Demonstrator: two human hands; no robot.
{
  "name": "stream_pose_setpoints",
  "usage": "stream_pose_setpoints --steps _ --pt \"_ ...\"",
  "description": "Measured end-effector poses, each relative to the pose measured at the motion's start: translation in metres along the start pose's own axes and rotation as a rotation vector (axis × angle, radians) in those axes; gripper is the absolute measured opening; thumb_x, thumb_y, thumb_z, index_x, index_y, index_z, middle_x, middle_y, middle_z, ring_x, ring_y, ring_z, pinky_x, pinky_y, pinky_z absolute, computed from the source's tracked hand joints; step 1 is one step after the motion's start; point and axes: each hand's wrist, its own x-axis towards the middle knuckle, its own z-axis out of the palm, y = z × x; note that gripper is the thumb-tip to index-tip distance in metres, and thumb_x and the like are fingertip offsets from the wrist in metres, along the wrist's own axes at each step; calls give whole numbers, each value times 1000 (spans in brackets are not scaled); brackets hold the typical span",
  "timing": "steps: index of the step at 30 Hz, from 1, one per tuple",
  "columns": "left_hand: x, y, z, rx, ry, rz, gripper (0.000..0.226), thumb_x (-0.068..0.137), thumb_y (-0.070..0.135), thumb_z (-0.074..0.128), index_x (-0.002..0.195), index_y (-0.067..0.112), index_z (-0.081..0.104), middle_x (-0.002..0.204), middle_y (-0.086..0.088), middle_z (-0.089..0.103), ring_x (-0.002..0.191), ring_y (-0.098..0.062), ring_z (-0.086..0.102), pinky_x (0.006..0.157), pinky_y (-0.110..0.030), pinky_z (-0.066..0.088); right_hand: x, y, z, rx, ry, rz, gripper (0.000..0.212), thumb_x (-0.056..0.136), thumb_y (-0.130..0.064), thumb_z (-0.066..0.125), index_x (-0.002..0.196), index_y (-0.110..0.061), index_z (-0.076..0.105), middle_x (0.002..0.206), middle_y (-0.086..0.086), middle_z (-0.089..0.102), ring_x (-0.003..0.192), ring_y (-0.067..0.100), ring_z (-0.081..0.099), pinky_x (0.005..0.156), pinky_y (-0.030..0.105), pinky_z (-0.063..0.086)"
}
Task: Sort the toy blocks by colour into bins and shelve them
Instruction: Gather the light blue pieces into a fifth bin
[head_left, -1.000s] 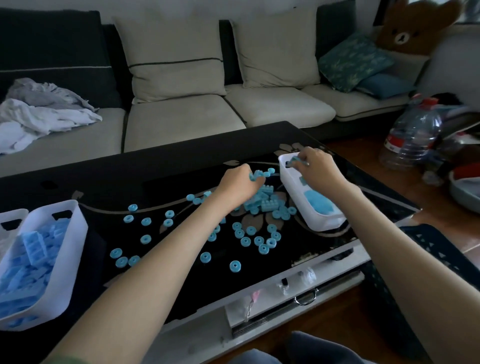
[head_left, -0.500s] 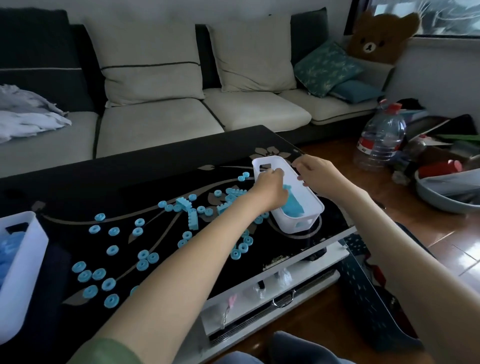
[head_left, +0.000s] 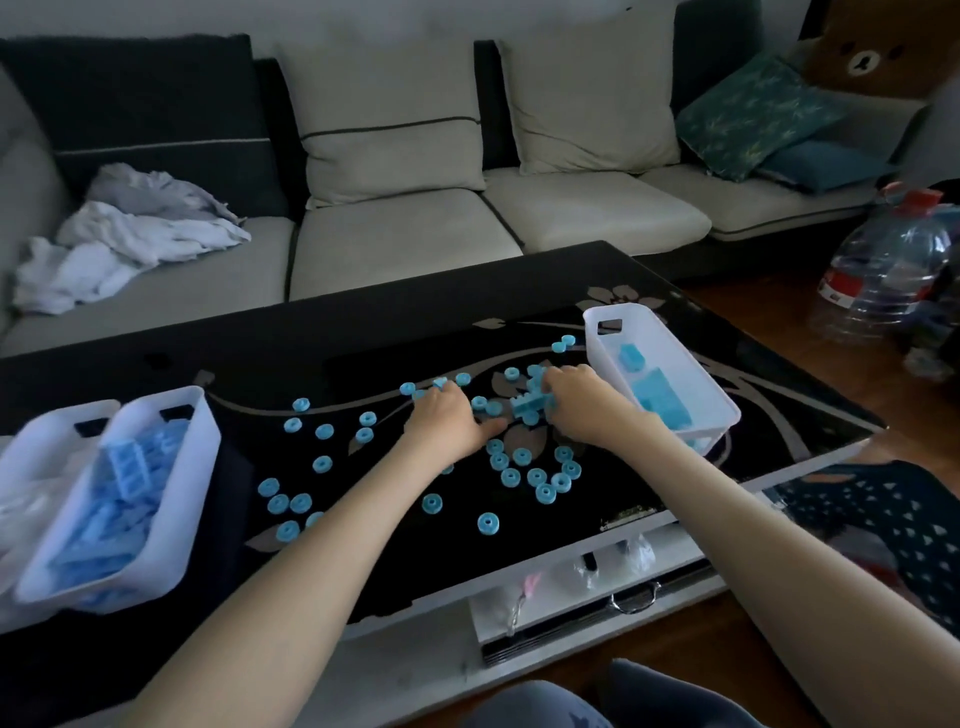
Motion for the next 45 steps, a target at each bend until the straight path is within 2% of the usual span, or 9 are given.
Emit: stream_pose_setpoints --steps 3,6,9,12,17,20,29,35,45 --pt "0 -8 0 -2 -46 79 29 93 35 53 85 7 53 88 -9 56 72 -20 55 50 -25 34 3 3 12 -50 10 64 26 88 -9 49 114 -6 43 117 12 52 112 30 40 92 39 43" --pt "0 -12 -1 -3 -56 92 26 92 17 49 69 13 39 69 -1 42 56 -13 40 46 -23 28 5 6 14 -14 12 78 28 89 -17 52 115 -6 45 116 11 55 113 30 40 92 38 41" --pt "3 -17 -7 -22 -22 118 13 92 20 51 89 8 49 80 -4 50 64 -16 48 50 -25 34 6 5 7 43 90 64 30 89 -24 53 115 -10 47 113 7 56 113 27 42 89 35 36" --pt "12 -26 -13 14 131 178 28 93 25 52 114 6 51 113 -10 53 104 -26 52 78 -31 44 10 0 2 87 121 -34 37 91 -24 53 126 -16 44 122 5 52 118 25 40 93 34 36" --pt "37 -33 -21 39 62 245 25 94 37 52 114 22 51 136 1 45 124 -25 38 95 -40 36 22 -1 15 -9 -45 -117 42 95 -14 44 136 -22 42 127 9 42 122 27 34 99 36 38" --pt "42 -33 -18 -115 -93 230 29 94 45 51 118 29 50 137 -1 46 125 -26 41 101 -43 37 28 -2 15 78 -58 -83 39 93 -11 46 130 -23 48 122 8 41 119 26 35 96 33 38" --pt "43 -28 -18 -107 -38 304 25 94 32 57 116 20 55 117 -2 48 107 -21 51 88 -33 45 32 -5 17 208 85 -6 22 91 -7 50 107 -19 59 108 5 46 88 23 56 73 32 50" --pt "39 -22 -23 -67 -83 309 24 95 28 55 117 19 56 123 -5 43 107 -21 48 85 -30 42 31 -7 8 333 214 45 21 91 -6 46 103 -16 60 101 1 45 78 14 47 54 17 32" --pt "42 -19 -19 -297 -22 296 17 94 26 56 109 18 62 133 -4 40 115 -20 45 88 -27 35 12 15 -37 362 288 89 17 90 -6 50 88 -16 64 99 9 58 78 24 56 58 27 42"
